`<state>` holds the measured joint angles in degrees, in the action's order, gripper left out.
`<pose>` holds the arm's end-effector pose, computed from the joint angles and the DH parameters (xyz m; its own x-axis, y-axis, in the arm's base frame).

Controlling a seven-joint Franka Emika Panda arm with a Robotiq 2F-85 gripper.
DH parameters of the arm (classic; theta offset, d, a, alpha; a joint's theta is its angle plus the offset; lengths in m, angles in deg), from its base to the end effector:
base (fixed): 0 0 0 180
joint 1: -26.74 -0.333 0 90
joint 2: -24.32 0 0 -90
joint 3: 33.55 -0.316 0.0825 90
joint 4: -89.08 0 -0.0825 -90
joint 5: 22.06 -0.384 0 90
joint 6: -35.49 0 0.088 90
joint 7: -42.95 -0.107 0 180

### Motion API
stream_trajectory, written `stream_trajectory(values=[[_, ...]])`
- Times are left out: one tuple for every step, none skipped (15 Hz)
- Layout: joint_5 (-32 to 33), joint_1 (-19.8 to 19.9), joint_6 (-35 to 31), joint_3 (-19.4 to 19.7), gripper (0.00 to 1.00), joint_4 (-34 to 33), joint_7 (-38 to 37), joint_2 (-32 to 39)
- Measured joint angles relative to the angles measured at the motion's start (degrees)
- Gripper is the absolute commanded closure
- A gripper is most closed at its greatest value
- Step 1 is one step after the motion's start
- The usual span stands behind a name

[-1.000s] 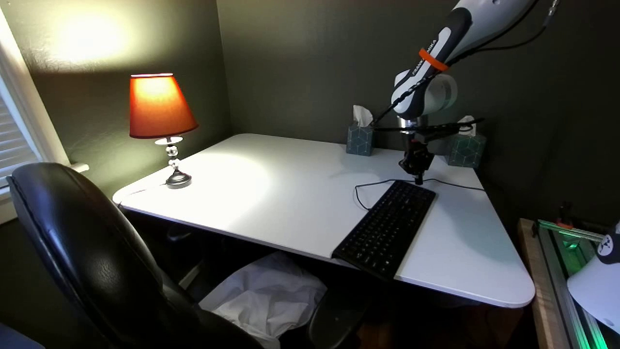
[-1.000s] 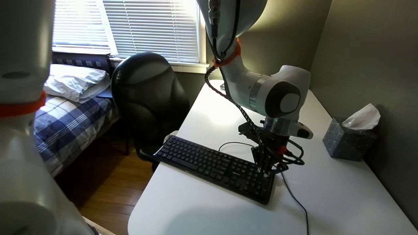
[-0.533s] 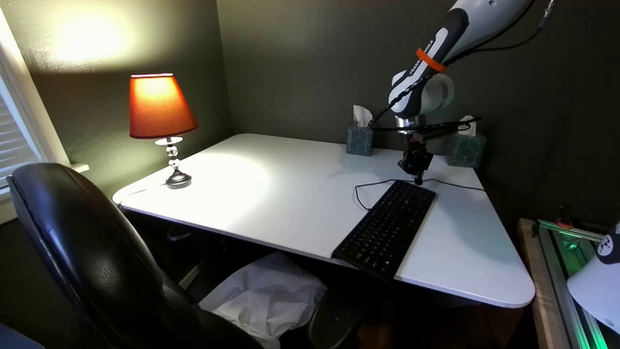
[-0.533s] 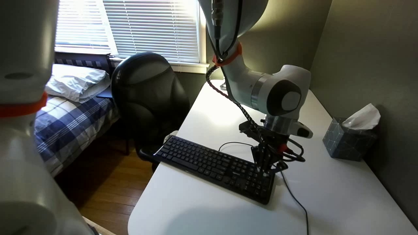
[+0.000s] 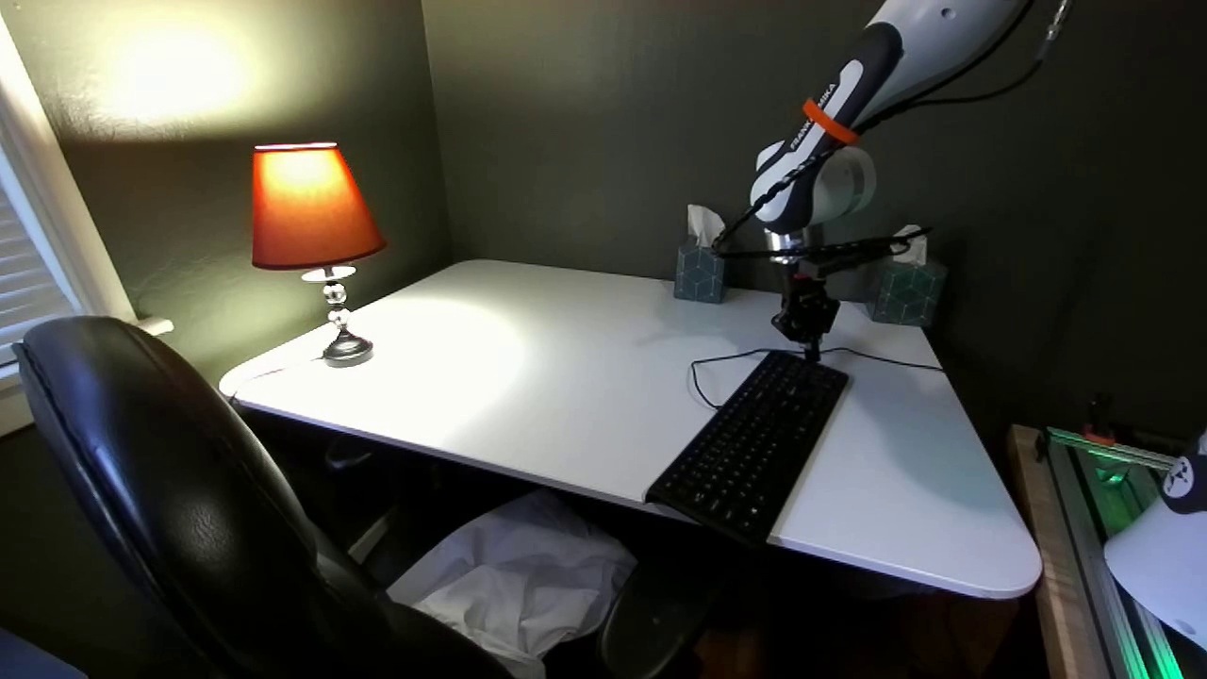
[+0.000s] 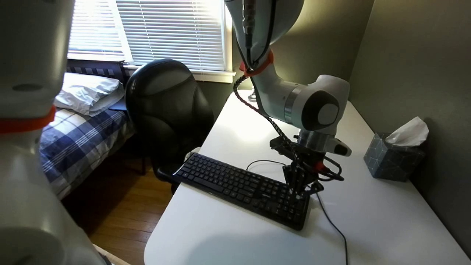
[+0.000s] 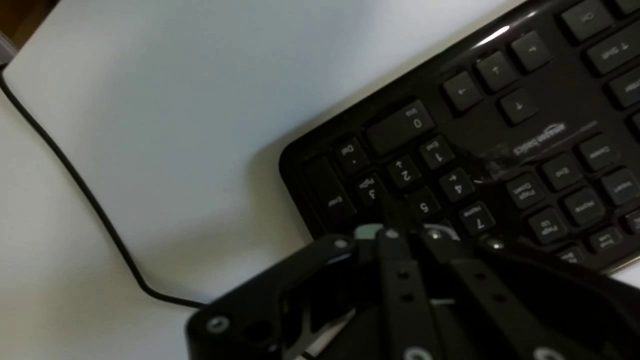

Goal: Press a button on the keyboard

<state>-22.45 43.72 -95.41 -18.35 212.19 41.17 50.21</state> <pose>0.4493 -0.2880 0.1740 0.7848 -0.5469 -0.2915 -0.5372 -0.8349 0.1200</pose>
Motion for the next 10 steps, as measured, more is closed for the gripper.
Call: stream_trajectory(values=[[0.00,0.00,0.24,-0.04,1.00,-0.23,0.00,0.18],[0.00,0.00,0.42,-0.09,1.00,-0.37,0.00,0.32],[0.00,0.00,0.48,-0.13,1.00,-0.47,0.00,0.47],[0.00,0.00,0.49,-0.16,1.00,-0.58,0.00,0.63],[0.00,0.00,0.49,-0.18,1.00,-0.70,0.00,0.78],[0.00,0.00,0.49,-0.19,1.00,-0.83,0.00,0.94],[0.00,0.00,0.49,-0.20,1.00,-0.95,0.00,1.08],[0.00,0.00,0.50,-0.21,1.00,-1.07,0.00,1.24],[0.00,0.00,0.50,-0.21,1.00,-1.22,0.00,1.42],[0.00,0.00,0.52,-0.22,1.00,-1.38,0.00,1.60]])
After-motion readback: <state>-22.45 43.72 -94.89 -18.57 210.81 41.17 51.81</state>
